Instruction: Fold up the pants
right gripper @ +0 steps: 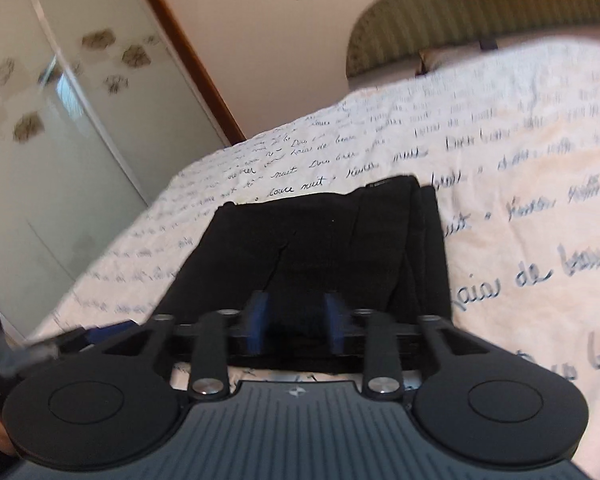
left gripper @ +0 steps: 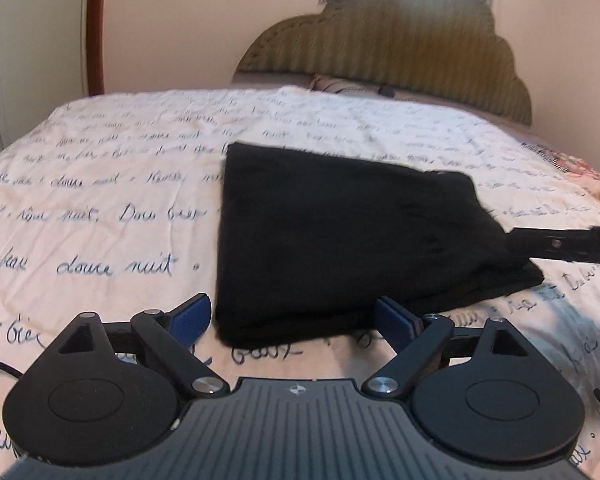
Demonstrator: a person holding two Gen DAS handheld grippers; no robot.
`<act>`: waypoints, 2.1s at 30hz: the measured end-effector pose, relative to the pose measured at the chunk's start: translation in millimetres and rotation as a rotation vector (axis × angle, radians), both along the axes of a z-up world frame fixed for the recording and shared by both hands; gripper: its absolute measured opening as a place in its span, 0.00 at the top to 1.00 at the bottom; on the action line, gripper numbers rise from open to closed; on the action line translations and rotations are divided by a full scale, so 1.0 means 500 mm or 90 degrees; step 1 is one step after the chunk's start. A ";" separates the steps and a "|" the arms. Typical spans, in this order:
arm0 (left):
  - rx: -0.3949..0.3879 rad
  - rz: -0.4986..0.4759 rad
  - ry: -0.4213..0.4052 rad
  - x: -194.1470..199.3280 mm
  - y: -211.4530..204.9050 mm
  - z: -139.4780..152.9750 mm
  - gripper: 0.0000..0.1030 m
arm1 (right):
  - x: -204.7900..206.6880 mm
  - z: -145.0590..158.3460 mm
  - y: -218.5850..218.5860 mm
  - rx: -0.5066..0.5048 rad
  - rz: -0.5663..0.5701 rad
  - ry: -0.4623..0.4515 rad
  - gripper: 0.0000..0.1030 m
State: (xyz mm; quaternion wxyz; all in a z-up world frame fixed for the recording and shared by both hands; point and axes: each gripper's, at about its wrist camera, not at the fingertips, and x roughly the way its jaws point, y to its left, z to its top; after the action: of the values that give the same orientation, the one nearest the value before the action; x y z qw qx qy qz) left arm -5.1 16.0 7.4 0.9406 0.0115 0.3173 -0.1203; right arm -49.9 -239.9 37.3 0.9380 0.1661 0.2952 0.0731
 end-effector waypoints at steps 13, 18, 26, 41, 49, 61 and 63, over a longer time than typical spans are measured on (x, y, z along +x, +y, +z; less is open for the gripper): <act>0.000 0.024 0.010 0.017 0.001 -0.035 0.03 | 0.027 -0.063 0.071 -0.156 0.033 0.023 0.00; 0.006 0.025 0.011 0.016 -0.001 -0.035 0.03 | 0.021 -0.062 0.067 -0.140 0.030 0.018 0.00; 0.057 0.023 0.029 -0.012 -0.025 -0.029 0.00 | 0.011 -0.035 0.056 -0.076 0.006 0.098 0.00; 0.020 0.074 0.020 -0.047 -0.026 -0.034 0.00 | -0.027 -0.078 0.133 -0.191 -0.087 0.089 0.00; 0.043 0.083 0.017 -0.044 -0.035 -0.038 0.00 | -0.023 -0.081 0.130 -0.189 -0.092 0.085 0.00; 0.041 0.090 0.009 -0.054 -0.032 -0.034 0.00 | -0.025 -0.080 0.141 -0.203 -0.103 0.089 0.00; 0.051 0.089 0.007 -0.055 -0.036 -0.033 0.00 | -0.025 -0.080 0.142 -0.204 -0.104 0.090 0.00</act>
State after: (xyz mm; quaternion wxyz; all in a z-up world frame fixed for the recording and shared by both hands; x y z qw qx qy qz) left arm -32.5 -2.1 -9.3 0.9436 0.0262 0.3274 -0.0415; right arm -62.2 -168.8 -2.5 0.9324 0.0426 0.3535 -0.0628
